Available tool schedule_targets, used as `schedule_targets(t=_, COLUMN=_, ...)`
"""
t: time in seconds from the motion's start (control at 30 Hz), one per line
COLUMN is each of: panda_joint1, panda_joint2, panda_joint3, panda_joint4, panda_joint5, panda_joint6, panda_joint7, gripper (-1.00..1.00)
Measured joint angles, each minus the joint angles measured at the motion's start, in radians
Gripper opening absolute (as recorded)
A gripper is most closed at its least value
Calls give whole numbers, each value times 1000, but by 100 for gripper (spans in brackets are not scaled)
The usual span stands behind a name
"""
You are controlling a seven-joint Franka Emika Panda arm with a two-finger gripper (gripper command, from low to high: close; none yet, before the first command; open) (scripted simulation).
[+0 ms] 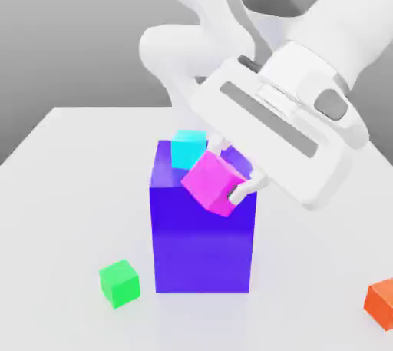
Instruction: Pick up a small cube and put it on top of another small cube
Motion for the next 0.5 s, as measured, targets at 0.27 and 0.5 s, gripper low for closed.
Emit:
schedule_targets(t=0.27, panda_joint1=-2, panda_joint2=-199, panda_joint3=-29, panda_joint4=-26, panda_joint5=13, panda_joint6=-27, panda_joint7=-3, gripper=-100)
schedule_targets(t=0.5, panda_joint1=2, panda_joint2=-369, panda_joint3=-84, panda_joint4=-54, panda_joint5=42, panda_joint6=-26, panda_joint7=-18, gripper=-100)
